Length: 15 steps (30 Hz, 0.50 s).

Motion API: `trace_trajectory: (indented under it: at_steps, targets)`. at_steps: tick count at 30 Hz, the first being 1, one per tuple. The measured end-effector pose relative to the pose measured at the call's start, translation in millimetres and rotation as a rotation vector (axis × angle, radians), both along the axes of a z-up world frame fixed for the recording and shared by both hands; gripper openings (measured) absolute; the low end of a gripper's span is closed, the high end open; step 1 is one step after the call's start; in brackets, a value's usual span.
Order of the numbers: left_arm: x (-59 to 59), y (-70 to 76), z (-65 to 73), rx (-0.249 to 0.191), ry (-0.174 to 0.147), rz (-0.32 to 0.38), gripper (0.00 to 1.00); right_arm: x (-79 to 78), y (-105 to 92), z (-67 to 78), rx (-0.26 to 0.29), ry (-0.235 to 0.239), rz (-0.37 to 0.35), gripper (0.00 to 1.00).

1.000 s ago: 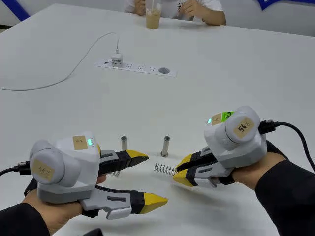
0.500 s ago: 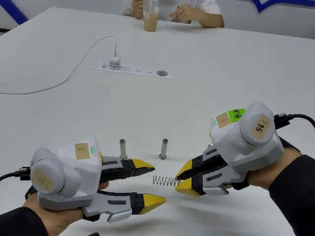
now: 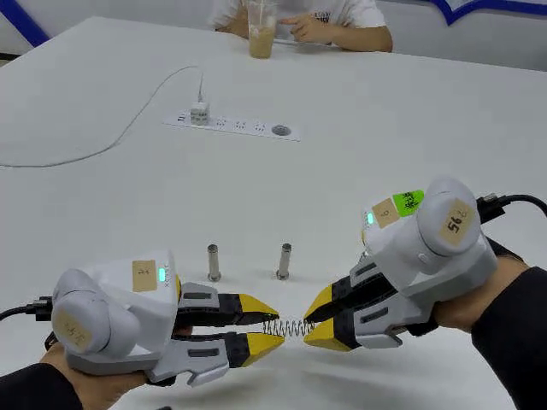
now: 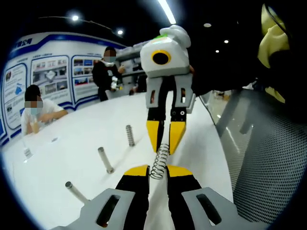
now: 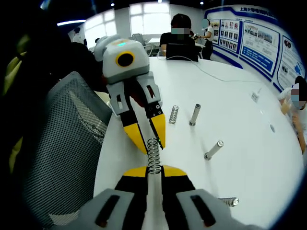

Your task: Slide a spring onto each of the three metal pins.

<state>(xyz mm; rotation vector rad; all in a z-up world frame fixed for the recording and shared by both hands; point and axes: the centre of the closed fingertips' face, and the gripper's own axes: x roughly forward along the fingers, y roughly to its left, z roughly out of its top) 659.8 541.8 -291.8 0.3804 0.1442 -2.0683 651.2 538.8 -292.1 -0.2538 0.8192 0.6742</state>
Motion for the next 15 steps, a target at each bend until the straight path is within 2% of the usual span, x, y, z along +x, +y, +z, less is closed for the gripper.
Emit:
trace_trajectory:
  at_steps: [4,15]
  targets:
    - [-0.1,0.0,-1.3,0.001,-0.004,-0.005,0.13,1.9,1.8,7.4,0.016,-0.011,-0.012,0.11]
    - [-1.2,0.0,-1.8,0.003,0.0,-0.01,0.12,10.4,11.5,24.6,0.018,-0.059,0.0,0.11]
